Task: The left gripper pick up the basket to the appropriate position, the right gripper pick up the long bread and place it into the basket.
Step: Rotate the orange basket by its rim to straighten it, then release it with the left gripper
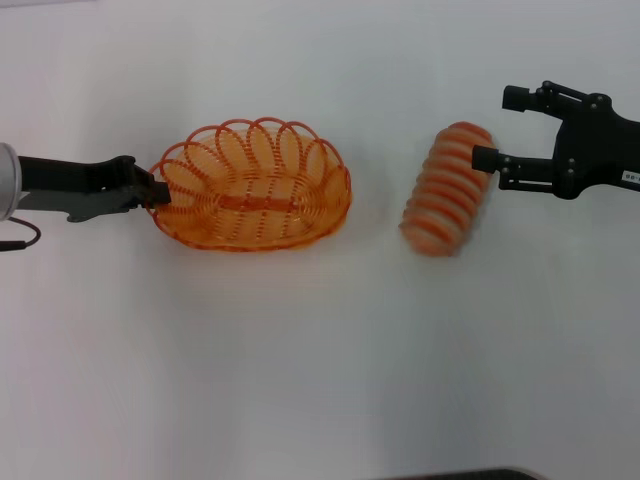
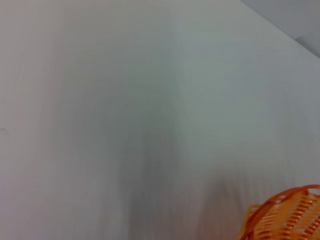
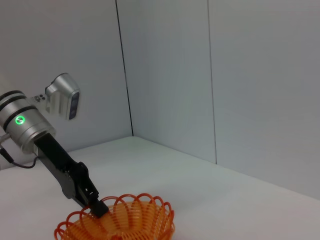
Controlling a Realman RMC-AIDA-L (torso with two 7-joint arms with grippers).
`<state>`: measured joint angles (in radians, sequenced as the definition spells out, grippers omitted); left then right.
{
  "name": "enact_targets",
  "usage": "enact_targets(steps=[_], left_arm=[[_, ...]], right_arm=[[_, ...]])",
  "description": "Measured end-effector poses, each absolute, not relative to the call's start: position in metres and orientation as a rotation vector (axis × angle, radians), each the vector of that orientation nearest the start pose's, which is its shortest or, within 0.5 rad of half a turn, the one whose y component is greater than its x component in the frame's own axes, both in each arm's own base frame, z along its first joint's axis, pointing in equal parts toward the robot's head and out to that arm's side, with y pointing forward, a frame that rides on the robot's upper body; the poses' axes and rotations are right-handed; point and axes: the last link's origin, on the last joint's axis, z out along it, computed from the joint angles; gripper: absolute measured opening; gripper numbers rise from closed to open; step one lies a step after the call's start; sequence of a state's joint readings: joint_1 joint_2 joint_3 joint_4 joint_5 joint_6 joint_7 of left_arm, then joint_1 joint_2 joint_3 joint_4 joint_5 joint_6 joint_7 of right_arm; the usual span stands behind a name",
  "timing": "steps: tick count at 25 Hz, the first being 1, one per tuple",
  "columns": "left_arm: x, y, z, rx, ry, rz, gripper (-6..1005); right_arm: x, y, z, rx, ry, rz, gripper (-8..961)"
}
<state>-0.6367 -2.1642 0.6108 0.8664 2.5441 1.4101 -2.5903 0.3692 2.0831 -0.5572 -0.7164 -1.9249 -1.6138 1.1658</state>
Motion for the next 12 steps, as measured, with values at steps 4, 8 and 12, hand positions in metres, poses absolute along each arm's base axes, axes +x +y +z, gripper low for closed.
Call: enact_targets(steps=[4,8,12], left_arm=[[-0.2733,0.358,-0.0067,-2.085,-1.939,-0.246,80],[-0.2727,0.3597,-0.0087,-2.084,-1.926,-0.218,81],[-0.2736,0.361,-0.0076,-2.073,-1.918,-0.225,82]], right_arm=[[0.304,0.2966,0.0323,-2.514,0.478,0.738,928],[0.303,0.2981,0.0318,-2.516,0.474,0.735,928],[0.3029,0.2987,0.0322,-2.517,0.472,0.732,928]])
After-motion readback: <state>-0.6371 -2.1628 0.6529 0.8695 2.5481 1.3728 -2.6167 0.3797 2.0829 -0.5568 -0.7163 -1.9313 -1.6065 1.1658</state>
